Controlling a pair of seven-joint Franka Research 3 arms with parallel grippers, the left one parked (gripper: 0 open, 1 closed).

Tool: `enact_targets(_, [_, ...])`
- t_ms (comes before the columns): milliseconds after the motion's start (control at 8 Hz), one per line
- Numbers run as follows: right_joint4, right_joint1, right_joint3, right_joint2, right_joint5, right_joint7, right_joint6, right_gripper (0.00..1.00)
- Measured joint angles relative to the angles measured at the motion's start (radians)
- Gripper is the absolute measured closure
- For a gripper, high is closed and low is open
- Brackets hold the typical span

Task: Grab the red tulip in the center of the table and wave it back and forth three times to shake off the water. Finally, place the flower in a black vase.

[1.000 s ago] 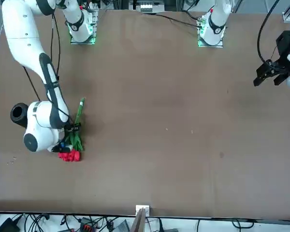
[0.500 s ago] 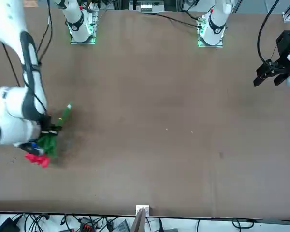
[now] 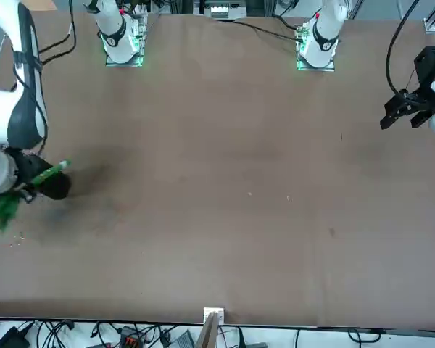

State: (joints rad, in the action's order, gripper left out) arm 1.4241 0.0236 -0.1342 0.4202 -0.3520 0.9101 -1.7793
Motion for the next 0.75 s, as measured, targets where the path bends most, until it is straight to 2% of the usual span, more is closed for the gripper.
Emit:
enact_targets(250, [-0.004,-0.007,-0.082,-0.064,-0.039,0.033,-0.023,0.86])
enact_targets(500, [-0.006,-0.013,-0.124,-0.167,-0.060,0.016,-0.022,0.86])
enact_targets(750, [-0.001,-0.017,-0.174,-0.238,-0.061,-0.066,-0.034,0.86])
